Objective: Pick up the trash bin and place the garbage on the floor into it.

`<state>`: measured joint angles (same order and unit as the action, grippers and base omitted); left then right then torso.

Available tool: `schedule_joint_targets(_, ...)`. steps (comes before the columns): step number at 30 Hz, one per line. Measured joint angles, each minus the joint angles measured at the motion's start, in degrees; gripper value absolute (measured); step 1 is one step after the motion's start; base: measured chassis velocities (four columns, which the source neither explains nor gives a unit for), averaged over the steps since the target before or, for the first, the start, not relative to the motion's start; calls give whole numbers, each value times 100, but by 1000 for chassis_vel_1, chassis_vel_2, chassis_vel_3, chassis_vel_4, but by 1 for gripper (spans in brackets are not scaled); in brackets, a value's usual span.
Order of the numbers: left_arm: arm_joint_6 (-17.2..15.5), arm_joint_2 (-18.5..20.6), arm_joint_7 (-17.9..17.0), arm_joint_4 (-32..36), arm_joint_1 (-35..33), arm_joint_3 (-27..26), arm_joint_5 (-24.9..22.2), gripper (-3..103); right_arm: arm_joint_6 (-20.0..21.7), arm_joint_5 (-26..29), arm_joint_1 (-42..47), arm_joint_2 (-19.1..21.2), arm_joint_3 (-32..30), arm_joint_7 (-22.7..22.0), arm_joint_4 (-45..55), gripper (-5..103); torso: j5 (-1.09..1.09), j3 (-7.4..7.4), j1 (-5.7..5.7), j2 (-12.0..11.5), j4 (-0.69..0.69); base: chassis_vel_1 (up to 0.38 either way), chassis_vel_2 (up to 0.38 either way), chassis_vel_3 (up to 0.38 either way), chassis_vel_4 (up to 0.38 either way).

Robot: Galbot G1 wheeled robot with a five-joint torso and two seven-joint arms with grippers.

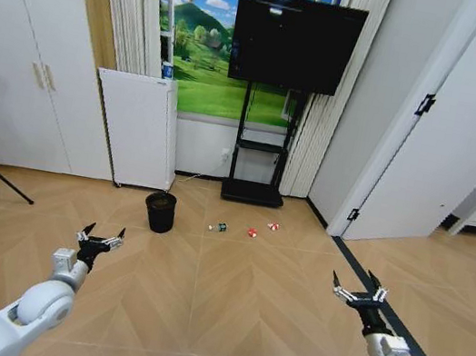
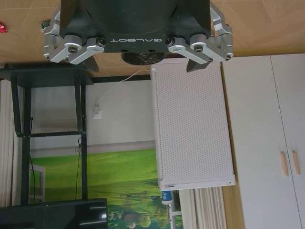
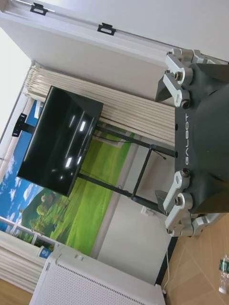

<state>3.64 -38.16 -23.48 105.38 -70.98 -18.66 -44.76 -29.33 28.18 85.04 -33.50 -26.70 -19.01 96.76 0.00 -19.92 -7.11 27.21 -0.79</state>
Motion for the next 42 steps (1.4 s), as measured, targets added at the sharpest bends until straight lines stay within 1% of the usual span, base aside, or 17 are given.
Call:
schedule_joint_targets(5,2,-12,1,9,-35,-8,17,100,0,3,17,-3,-9,56,20,100,0,0,0,0,0,0,0,0,0)
schedule_joint_targets(18,27,-77,8,-14,-98,-15,70,100,-164,36,57,-42,-27,193,-9,100,0,1,1,0,0,-25,20,26,-22)
schedule_joint_targets(23,34,-86,15,-29,-94,-5,72,100,-217,49,39,-43,-26,231,-34,100,1,0,1,0,0,-180,159,167,-187)
schedule_joint_targets(26,36,-87,17,-39,-94,-2,75,100,-224,57,25,-47,-18,233,-35,100,-3,0,1,0,-1,-210,232,215,-236)
schedule_joint_targets(28,36,-87,17,-49,-82,2,75,100,-225,76,18,-54,-4,239,-35,100,3,-1,0,0,1,-219,248,233,-252)
schedule_joint_targets(29,37,-87,18,-49,-74,3,75,100,-226,82,15,-54,-3,239,-33,100,-1,0,1,0,-1,-276,254,270,-235)
schedule_joint_targets(31,37,-87,18,-50,-67,4,74,100,-227,89,11,-53,-2,240,-30,100,-2,0,1,1,1,-276,261,270,-235)
schedule_joint_targets(33,37,-85,18,-55,-58,9,72,100,-227,98,7,-52,5,242,-28,100,-1,-1,0,0,-1,-275,289,285,-275)
schedule_joint_targets(41,38,-107,20,-75,-47,33,74,100,-243,132,-54,-49,55,246,-32,100,2,-1,-2,-1,2,-316,320,321,-341)
schedule_joint_targets(42,38,-110,19,-81,-47,34,76,100,-243,131,-57,-54,62,246,-36,100,-2,-1,-1,-1,-2,-347,339,348,-358)
